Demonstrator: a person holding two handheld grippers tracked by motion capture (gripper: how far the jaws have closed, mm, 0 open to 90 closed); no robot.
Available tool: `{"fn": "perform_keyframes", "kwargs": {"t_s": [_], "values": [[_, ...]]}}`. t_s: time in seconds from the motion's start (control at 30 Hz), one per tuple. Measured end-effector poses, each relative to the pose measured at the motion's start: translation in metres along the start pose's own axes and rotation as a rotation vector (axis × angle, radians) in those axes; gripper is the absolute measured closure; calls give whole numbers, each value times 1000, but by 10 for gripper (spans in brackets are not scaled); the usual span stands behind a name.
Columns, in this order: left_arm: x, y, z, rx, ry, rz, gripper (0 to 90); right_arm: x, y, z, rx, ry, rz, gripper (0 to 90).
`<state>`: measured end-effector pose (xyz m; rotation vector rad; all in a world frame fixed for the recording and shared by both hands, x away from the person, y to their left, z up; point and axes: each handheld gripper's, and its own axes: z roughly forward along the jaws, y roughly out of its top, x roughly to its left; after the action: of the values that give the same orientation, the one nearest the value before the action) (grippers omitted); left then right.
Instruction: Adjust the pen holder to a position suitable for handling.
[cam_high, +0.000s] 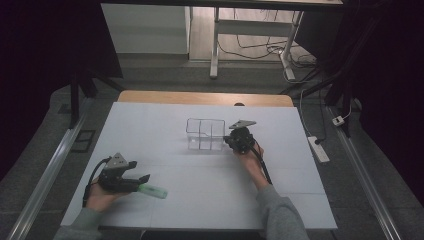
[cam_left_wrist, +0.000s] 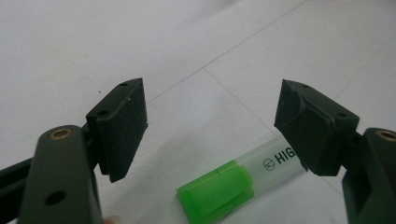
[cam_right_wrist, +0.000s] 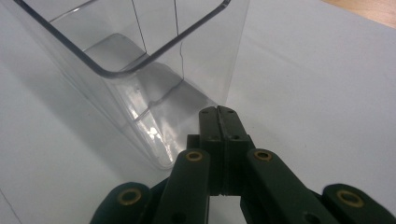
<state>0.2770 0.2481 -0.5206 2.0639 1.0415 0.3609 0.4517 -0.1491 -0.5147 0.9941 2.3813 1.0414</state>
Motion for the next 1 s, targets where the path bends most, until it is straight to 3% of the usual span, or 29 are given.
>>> {"fn": "perform_keyframes", "kwargs": {"t_s": [0.27,0.37,0.43,0.73,0.8,1.0], "values": [[-2,0,0,1,-1,8,248,-7,-1,-14,-18,-7,27,900],[-1,0,0,3,-2,6,248,-7,-3,-23,-19,-7,16,900],[-2,0,0,2,-1,6,247,-7,-8,-35,-16,-18,-7,900],[-1,0,0,-7,-5,-2,247,-13,-29,-67,-26,-11,11,900],[0,0,0,-4,-5,-2,246,-14,-33,-78,-18,-22,-15,900],[1,1,1,-10,-8,-3,249,-16,-46,-99,-38,-15,6,900]]}}
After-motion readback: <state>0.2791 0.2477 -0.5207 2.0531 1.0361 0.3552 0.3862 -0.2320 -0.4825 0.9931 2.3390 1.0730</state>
